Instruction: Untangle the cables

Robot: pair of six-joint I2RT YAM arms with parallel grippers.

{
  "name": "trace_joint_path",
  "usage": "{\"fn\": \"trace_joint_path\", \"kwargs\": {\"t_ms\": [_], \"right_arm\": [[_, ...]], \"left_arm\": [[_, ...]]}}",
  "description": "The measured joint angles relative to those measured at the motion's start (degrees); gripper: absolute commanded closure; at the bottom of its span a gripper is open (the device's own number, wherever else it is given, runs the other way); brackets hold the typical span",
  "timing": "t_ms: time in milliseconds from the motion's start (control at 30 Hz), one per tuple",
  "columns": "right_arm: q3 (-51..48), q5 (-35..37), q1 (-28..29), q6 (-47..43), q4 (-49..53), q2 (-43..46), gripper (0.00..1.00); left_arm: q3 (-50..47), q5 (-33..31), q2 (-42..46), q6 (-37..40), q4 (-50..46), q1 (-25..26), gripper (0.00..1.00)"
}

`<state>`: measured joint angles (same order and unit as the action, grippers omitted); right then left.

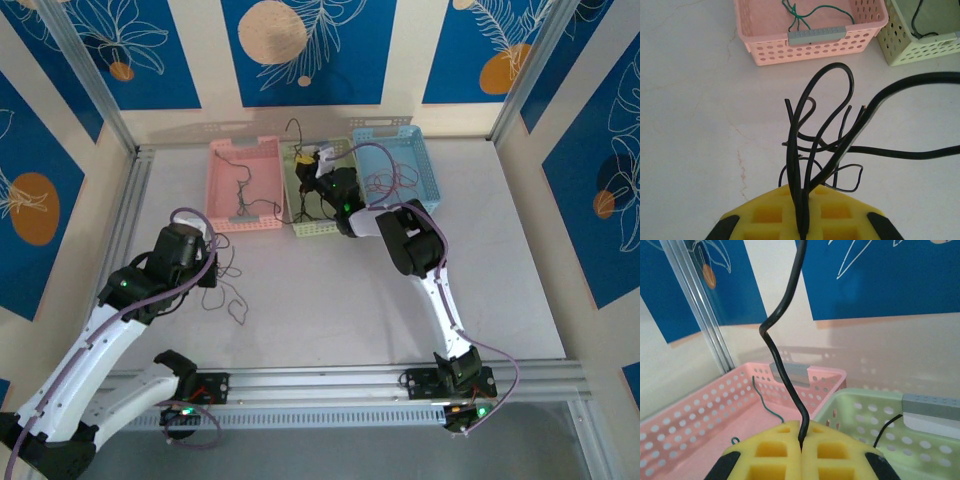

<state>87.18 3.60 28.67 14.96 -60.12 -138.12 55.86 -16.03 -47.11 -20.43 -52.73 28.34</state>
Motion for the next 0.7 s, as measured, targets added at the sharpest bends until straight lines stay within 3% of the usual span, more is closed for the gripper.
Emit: {"fn": "trace_joint_path", "kwargs": {"t_ms": [700], "right_arm": [[1.77,-3.02,-0.39,-22.69,16.63,1.57,1.00]], "left_arm": [[0.00,-0.02,0.22,0.02,0.00,0.00,1.00]]}}
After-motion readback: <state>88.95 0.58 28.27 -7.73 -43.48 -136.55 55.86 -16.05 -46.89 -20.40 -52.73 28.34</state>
